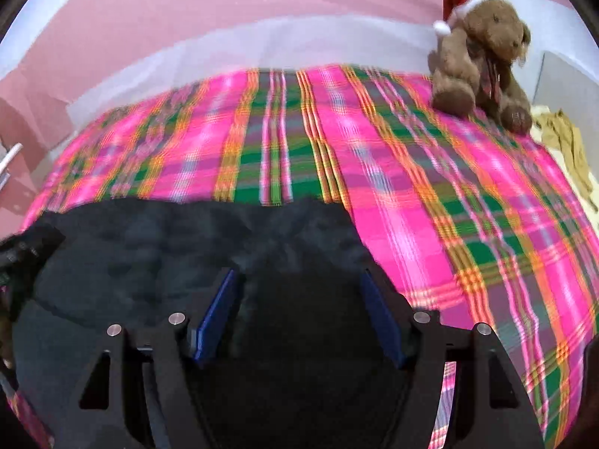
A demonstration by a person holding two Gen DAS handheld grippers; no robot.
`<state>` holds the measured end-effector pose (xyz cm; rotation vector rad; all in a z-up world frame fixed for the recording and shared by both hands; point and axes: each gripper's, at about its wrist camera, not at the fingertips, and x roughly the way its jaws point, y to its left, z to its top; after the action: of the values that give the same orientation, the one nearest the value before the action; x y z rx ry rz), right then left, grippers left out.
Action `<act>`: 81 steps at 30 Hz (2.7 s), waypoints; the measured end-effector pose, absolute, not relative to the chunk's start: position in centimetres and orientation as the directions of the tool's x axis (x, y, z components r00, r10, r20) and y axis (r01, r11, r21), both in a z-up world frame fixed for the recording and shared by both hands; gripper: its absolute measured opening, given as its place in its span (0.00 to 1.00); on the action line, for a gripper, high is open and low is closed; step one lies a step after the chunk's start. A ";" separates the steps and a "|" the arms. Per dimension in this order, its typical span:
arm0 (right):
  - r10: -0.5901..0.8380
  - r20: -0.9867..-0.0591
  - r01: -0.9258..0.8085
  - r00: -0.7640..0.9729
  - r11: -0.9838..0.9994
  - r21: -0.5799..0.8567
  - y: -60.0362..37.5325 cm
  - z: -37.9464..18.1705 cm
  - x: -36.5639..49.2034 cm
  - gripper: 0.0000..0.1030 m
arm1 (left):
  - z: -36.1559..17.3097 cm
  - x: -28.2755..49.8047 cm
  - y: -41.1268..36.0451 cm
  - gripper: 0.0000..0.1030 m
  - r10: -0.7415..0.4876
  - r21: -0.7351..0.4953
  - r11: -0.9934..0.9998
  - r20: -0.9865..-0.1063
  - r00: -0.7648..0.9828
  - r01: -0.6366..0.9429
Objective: Fold large clothes
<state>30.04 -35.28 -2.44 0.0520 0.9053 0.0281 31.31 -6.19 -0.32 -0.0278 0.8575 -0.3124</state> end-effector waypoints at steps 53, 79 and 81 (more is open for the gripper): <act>0.064 -0.729 0.026 0.682 0.993 0.112 -38.3 -4.3 27.5 0.66 | -2.7 26.7 6.5 0.70 -0.070 -0.077 0.997 -0.670 0.739 0.024; 0.096 -0.752 0.039 0.652 0.986 0.160 -40.8 -3.1 20.0 0.67 | -3.9 21.3 11.5 0.70 -0.148 -0.226 0.974 -0.701 0.697 -0.020; 0.103 -0.754 0.047 0.649 0.984 0.174 -40.9 -3.0 19.9 0.67 | -3.9 21.3 11.6 0.70 -0.153 -0.237 0.971 -0.703 0.695 -0.027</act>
<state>19.93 -40.89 -3.00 0.1844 0.8651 0.0320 21.31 11.56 -3.85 -0.2376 0.8017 -0.0708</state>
